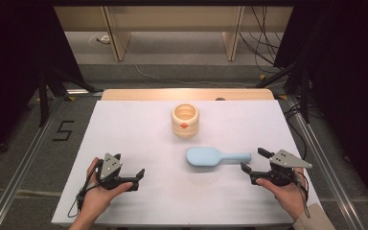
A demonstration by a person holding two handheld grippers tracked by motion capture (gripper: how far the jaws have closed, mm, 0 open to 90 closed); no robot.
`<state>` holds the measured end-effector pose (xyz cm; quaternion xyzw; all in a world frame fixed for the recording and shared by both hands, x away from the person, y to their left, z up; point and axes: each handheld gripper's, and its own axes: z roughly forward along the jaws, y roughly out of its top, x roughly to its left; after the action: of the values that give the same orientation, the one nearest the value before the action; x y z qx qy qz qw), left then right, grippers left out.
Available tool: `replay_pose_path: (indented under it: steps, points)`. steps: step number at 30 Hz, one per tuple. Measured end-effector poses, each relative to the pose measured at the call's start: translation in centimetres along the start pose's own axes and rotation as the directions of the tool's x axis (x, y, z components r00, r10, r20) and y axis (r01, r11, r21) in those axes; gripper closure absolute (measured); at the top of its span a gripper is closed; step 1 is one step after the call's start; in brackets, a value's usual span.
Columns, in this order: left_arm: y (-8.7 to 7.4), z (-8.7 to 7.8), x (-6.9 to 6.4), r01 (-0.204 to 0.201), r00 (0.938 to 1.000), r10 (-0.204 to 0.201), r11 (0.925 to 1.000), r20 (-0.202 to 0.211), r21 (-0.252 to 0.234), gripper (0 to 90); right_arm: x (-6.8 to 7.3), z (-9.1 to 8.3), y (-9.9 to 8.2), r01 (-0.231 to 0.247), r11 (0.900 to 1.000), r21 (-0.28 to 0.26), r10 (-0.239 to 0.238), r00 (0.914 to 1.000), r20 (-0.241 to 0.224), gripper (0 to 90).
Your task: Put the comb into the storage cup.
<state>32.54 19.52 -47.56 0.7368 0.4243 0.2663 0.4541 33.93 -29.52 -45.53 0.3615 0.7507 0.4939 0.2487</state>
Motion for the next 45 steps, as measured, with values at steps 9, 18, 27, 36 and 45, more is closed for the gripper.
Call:
replay_pose_path:
  steps: [9, 18, 27, 36, 45]
  points:
    - [-0.1, 0.0, -0.1, 0.000, 1.0000, 0.000, 1.0000, 0.004, 0.003, 0.0, -0.9, 0.5, 1.1, 0.020, 0.9997, 0.016, -0.021, 0.9981, 0.057, 28.5]
    - [-0.1, 0.1, -0.3, 0.002, 1.0000, -0.002, 1.0000, 0.009, 0.008, 0.2, -2.4, 2.6, 3.5, 0.000, 0.9946, 0.104, -0.009, 0.9956, 0.094, 84.3]
    - [-0.1, 0.1, -0.2, 0.013, 0.9999, -0.013, 0.9999, 0.005, 0.006, 0.5, -3.6, 7.6, 5.0, -0.003, 0.9468, 0.322, -0.023, 0.9968, 0.076, 90.0]
    - [-0.2, 0.2, -0.3, 0.012, 0.9999, -0.012, 0.9999, 0.007, 0.012, 0.6, -3.6, 9.4, 3.8, -0.004, 0.8789, 0.477, -0.026, 0.9980, 0.057, 90.0]
    - [-0.2, 0.2, -0.2, 0.016, 0.9999, -0.016, 0.9998, 0.004, 0.013, 0.7, -3.4, 9.6, 3.2, 0.000, 0.8426, 0.539, -0.032, 0.9982, 0.051, 90.0]
